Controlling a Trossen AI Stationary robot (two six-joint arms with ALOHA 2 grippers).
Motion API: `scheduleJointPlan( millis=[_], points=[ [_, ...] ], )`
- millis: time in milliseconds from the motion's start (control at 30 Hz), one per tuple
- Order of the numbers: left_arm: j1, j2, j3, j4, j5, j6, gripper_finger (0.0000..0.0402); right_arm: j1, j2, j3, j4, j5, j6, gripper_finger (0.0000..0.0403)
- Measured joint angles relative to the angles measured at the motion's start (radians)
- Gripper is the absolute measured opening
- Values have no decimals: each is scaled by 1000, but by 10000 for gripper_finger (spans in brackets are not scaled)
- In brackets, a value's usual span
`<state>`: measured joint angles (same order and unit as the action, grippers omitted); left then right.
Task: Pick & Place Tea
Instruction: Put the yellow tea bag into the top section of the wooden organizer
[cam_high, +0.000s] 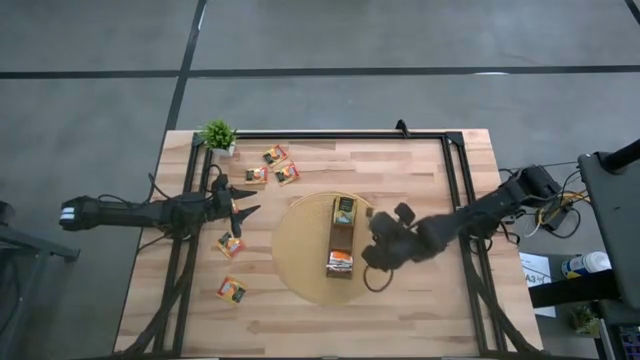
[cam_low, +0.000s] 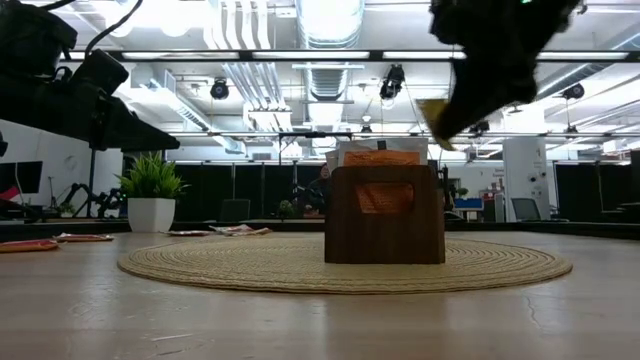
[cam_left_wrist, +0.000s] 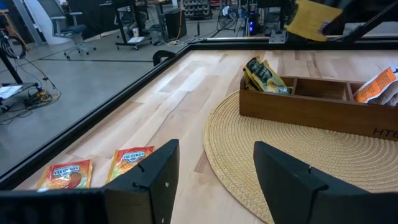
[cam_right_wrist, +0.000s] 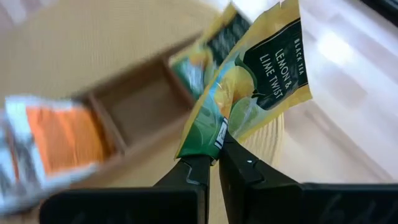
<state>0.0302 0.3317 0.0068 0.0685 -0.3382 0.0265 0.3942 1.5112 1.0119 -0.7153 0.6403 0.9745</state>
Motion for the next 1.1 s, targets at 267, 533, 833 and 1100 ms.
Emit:
scheduleJointPlan(
  millis=[267, 533, 833, 1100],
  points=[
    [0, 0, 0, 0, 0, 0, 202, -141, 11, -12, 128, -24, -106, 13],
    [0, 1, 0, 0, 1, 0, 202, -211, 155, 22, 233, -74, -166, 13],
    [0, 12, 0, -1, 3, 0, 202, -259, 330, 167, 170, -58, -168, 13],
    [0, 14, 0, -1, 0, 0, 202, -300, 403, 253, 61, -98, -166, 55]
  ],
)
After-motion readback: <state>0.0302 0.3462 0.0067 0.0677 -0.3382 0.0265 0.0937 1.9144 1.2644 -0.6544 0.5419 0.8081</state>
